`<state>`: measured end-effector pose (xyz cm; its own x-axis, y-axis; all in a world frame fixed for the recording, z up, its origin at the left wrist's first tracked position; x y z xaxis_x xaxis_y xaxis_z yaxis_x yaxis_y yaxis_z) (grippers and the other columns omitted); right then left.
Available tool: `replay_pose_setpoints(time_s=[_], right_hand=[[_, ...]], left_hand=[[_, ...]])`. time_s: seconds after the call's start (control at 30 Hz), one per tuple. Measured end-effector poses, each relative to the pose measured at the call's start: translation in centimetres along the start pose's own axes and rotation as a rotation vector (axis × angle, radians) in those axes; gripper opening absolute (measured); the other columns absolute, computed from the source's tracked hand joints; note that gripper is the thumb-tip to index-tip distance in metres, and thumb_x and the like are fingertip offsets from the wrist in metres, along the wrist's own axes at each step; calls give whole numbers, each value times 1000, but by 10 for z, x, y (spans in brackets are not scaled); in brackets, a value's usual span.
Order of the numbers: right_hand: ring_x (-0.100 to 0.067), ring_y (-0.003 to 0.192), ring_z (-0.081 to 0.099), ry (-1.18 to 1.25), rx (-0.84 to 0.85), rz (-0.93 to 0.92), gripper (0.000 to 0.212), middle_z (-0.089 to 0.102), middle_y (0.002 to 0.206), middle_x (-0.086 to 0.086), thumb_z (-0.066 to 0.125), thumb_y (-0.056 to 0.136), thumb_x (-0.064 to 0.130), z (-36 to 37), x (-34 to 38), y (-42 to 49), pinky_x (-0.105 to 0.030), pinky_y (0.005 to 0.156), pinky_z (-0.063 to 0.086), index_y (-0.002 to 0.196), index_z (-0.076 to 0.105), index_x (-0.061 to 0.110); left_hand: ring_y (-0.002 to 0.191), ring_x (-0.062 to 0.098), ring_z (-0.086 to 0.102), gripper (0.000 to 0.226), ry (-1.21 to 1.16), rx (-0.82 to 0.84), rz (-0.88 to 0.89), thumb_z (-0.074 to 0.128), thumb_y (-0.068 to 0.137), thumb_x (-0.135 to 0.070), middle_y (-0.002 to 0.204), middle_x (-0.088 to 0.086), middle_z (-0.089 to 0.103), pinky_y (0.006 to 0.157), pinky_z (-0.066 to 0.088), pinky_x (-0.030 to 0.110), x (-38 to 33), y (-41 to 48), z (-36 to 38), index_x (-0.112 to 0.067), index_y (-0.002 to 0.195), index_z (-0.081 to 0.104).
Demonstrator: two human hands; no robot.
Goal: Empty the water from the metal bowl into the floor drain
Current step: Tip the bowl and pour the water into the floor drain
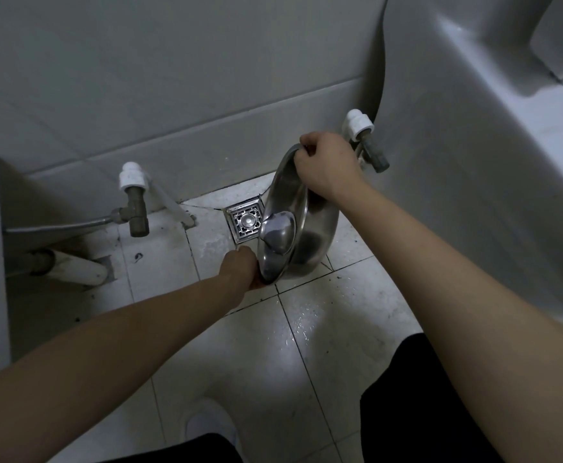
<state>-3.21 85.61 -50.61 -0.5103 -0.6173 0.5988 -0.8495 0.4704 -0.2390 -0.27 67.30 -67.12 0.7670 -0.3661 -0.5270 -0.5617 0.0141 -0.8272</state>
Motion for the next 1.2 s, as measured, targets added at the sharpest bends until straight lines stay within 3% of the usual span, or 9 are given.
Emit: replay_pose_setpoints(time_s=[0.23,0.4,0.7,0.8,1.0,1.07,1.13,1.2], right_hand=[[-39,118,62,1,-5,-9,40,68,126,-23,49,98,16,0,2,0,-50,102,50,127,63,-6],[-37,118,62,-10,1,-21,40,69,125,-21,48,96,16,1,3,0,-48,103,49,127,63,-5],[-29,129,58,-23,24,-60,40,65,135,-14,48,98,20,5,6,1,-38,110,45,132,65,8],[-28,131,57,-43,32,-64,43,63,139,-12,48,98,22,9,7,2,-38,112,44,136,63,11],[-26,134,55,-81,49,-95,49,56,148,-9,48,99,25,15,10,5,-36,114,42,146,55,16],[-26,134,55,-89,43,-104,49,57,147,-10,48,99,24,16,9,5,-35,113,41,146,55,15],[-25,134,56,-90,29,-119,48,58,146,-10,48,99,24,17,9,6,-34,111,41,146,56,15],[-25,132,57,-94,18,-132,47,60,144,-10,48,100,25,18,9,6,-34,109,42,144,57,14]], left_hand=[[83,28,61,41,-36,18,-3,35,103,-15,102,15,59,50,51,30,-4,-5,1,7,133,50],[63,20,61,39,-74,41,-14,35,103,-13,102,15,59,40,50,26,-5,-9,2,8,133,50],[57,19,60,41,-80,45,-24,36,101,-14,92,14,60,37,49,23,-4,-9,0,10,131,50],[56,19,59,41,-75,41,-34,36,100,-14,79,10,59,35,48,22,-4,-10,-1,10,131,51],[56,20,58,43,-120,4,-51,33,102,-17,113,25,66,40,50,26,-5,-12,4,9,132,50],[64,24,63,45,-174,10,-73,31,103,-19,128,29,61,44,51,29,-7,-16,6,9,134,48],[97,36,69,48,-259,25,-157,30,104,-23,136,28,56,41,52,28,-10,-21,7,8,138,45],[120,38,59,48,-362,42,-277,32,103,-25,138,25,55,35,52,30,-14,-28,6,5,138,45]])
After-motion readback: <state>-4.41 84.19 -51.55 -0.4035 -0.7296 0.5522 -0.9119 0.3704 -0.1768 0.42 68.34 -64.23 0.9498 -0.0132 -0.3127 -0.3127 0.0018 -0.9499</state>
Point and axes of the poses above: each hand's wrist, its own y-axis towards the middle knuckle, its own z-axis out of the palm, x = y × z, the point moved 2 cm from there along y, towards the middle knuckle
